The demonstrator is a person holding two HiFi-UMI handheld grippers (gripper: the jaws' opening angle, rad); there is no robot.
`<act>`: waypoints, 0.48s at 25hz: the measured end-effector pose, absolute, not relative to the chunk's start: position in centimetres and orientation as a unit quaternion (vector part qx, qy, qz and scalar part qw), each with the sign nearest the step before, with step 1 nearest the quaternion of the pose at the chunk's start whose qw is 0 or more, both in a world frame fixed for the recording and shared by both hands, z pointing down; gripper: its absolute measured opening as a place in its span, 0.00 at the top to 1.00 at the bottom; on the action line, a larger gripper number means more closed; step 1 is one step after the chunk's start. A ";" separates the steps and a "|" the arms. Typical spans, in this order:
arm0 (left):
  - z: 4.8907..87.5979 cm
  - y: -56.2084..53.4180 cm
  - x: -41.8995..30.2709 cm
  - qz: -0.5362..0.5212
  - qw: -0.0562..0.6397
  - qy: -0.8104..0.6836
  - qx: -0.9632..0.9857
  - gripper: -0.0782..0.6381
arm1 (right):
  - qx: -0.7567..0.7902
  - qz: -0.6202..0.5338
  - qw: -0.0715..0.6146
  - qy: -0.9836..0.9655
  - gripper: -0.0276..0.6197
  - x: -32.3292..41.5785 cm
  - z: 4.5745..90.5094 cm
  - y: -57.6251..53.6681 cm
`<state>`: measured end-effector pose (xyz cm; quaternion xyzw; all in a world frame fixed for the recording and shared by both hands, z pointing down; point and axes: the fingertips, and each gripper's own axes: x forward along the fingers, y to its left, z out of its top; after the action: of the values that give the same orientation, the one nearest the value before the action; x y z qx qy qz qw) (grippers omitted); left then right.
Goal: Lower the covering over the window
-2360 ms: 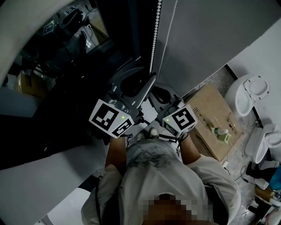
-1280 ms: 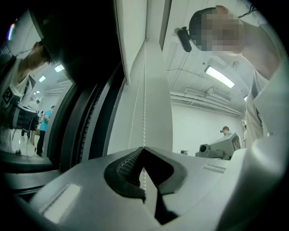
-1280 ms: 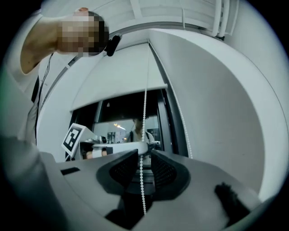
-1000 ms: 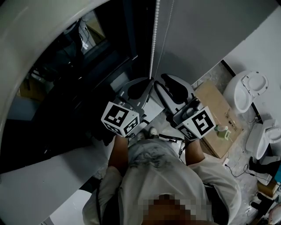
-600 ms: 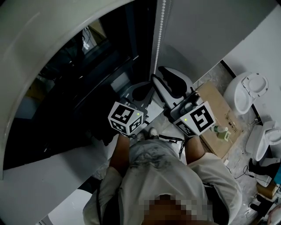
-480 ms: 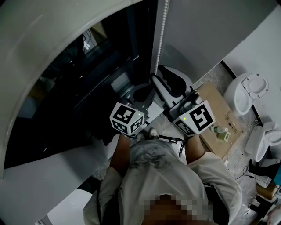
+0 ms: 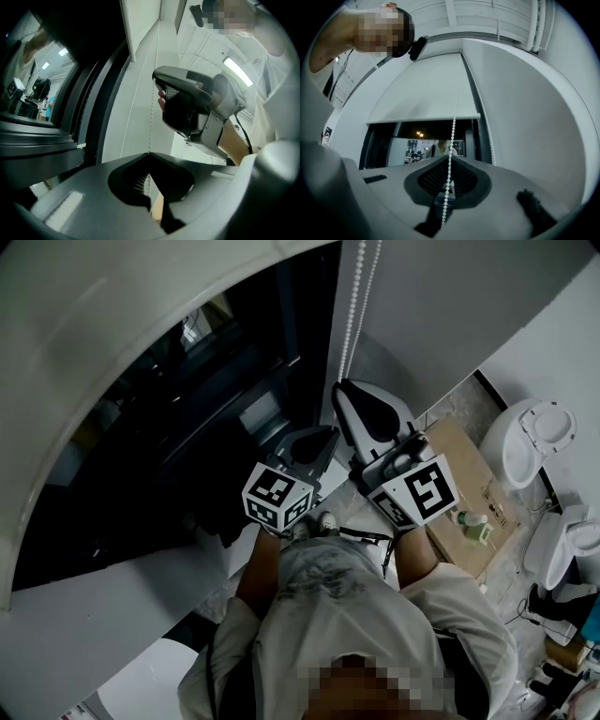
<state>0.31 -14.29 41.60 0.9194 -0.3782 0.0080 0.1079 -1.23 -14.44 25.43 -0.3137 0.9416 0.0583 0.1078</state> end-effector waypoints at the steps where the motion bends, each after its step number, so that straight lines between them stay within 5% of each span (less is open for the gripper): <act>1: 41.6 -14.2 0.3 0.009 0.107 -0.378 0.920 0.87 | -0.315 0.061 0.106 0.941 0.91 -1.3 25.4 -14.4; 12: 41.5 -13.8 0.5 0.004 0.104 -0.377 0.920 0.86 | -0.311 0.060 0.101 0.943 0.92 -1.4 25.5 -14.4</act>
<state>0.47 -13.81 41.53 0.9205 -0.3768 0.0038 0.1037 -1.43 -14.43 25.50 -0.3111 0.9431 0.0602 0.1005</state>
